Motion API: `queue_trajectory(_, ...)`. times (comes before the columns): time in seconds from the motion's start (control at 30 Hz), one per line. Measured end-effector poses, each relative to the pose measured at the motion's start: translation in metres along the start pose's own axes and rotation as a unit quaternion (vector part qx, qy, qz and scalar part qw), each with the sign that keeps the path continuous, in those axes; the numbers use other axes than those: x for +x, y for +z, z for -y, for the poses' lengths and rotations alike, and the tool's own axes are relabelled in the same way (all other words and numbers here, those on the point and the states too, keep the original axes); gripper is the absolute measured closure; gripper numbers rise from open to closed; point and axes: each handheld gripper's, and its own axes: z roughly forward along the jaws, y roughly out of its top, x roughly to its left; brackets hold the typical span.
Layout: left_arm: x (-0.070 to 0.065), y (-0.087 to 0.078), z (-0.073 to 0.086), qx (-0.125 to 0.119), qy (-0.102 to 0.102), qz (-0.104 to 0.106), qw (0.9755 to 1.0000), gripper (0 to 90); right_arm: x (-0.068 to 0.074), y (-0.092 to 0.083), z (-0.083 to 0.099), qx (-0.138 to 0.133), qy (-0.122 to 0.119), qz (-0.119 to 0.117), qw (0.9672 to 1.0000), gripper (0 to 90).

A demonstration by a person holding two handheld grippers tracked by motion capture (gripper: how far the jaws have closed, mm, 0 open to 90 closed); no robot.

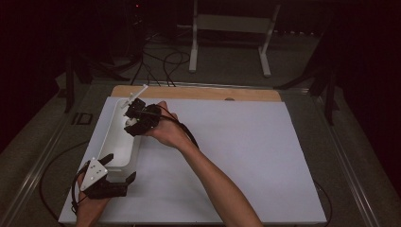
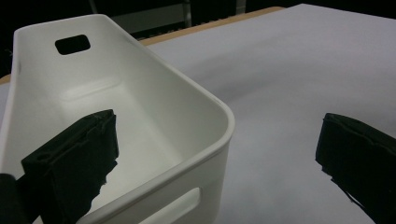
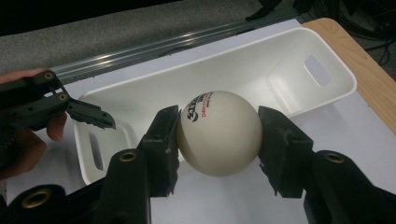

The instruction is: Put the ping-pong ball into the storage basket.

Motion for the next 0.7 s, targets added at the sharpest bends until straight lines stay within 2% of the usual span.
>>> queue_trajectory(0.7,0.0001,0.0001,0.0,0.0,0.0,0.0,1.0,0.0,0.0074,0.0034,-0.0061,-0.003,-0.004,-0.002,1.0,50.5)
